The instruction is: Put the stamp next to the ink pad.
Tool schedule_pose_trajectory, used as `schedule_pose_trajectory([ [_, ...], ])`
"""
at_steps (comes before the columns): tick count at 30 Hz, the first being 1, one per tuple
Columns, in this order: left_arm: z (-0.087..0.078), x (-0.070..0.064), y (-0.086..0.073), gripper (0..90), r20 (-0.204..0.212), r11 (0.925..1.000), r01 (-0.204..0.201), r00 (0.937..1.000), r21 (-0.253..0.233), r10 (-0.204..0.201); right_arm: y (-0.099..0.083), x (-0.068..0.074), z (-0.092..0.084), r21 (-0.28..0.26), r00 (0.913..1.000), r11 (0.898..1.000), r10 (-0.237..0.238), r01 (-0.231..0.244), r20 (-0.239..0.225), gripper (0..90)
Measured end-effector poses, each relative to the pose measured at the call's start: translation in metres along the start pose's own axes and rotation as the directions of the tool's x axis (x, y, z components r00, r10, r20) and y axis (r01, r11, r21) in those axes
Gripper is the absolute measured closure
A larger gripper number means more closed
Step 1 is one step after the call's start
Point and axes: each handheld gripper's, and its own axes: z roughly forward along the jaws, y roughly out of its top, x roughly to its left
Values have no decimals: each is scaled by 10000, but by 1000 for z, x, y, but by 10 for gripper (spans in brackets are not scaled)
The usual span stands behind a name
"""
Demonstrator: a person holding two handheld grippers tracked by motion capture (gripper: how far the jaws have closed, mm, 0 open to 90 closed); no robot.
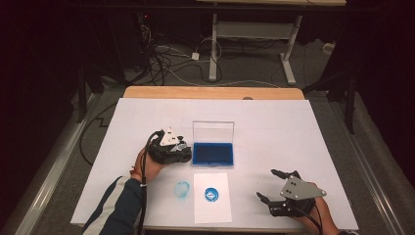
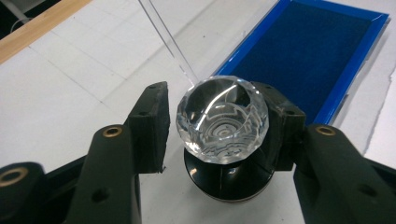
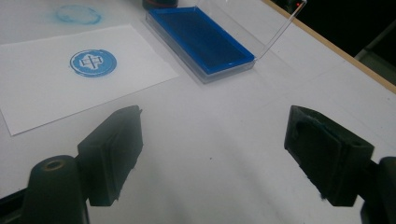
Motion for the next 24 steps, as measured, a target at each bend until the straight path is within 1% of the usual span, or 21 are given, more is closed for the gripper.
schedule_pose_trajectory([
  [1,0,-1,1,419,-41,10000,-35,10000,39,35,0,0,0,3,10000,10000,-10,10,0,195],
  [3,-1,-1,1,412,51,10000,-55,10000,-28,55,0,0,0,17,10000,10000,-21,21,-9,195],
  [6,-5,-2,2,406,-83,9997,-27,10000,-250,25,0,1,1,9,10000,10000,-45,45,-27,196],
  [7,-6,-2,3,366,-156,9996,-41,9999,-289,37,0,1,1,8,10000,10000,-40,40,-36,195],
  [8,-7,-2,3,360,-231,9994,-22,9997,-354,14,0,1,1,9,10000,10000,-39,39,-59,196],
  [10,-10,-2,3,359,-250,9988,-50,9997,-490,38,0,1,1,19,10000,10000,-59,59,-56,195],
  [12,-11,-2,4,317,-290,9982,-24,9996,-593,7,0,1,1,11,9999,10000,-54,54,-89,195],
  [15,-14,-3,5,316,-442,9967,-162,9989,-797,126,0,1,1,45,9999,10000,-55,55,-88,195],
  [18,-18,-3,6,317,-521,9932,-118,9986,-1157,57,0,2,1,56,9999,10000,-53,53,-91,195],
  [19,-19,-4,7,317,-569,9923,-155,9983,-1231,85,0,2,1,44,9999,10000,-87,88,-89,195],
  [20,-21,-4,8,317,-707,9919,-255,9974,-1241,168,1,2,1,40,9999,9999,-100,100,-93,195],
  [22,-23,-5,9,316,-733,9900,-301,9971,-1375,201,1,2,1,28,9999,9999,-108,109,-94,196],
  [23,-25,-6,10,275,-916,9896,-396,9954,-1384,270,1,2,1,27,9999,9999,-105,105,-93,196],
  [24,-25,-6,11,251,-976,9899,-499,9945,-1328,371,1,2,1,12,9999,9999,-116,116,-94,195],
])
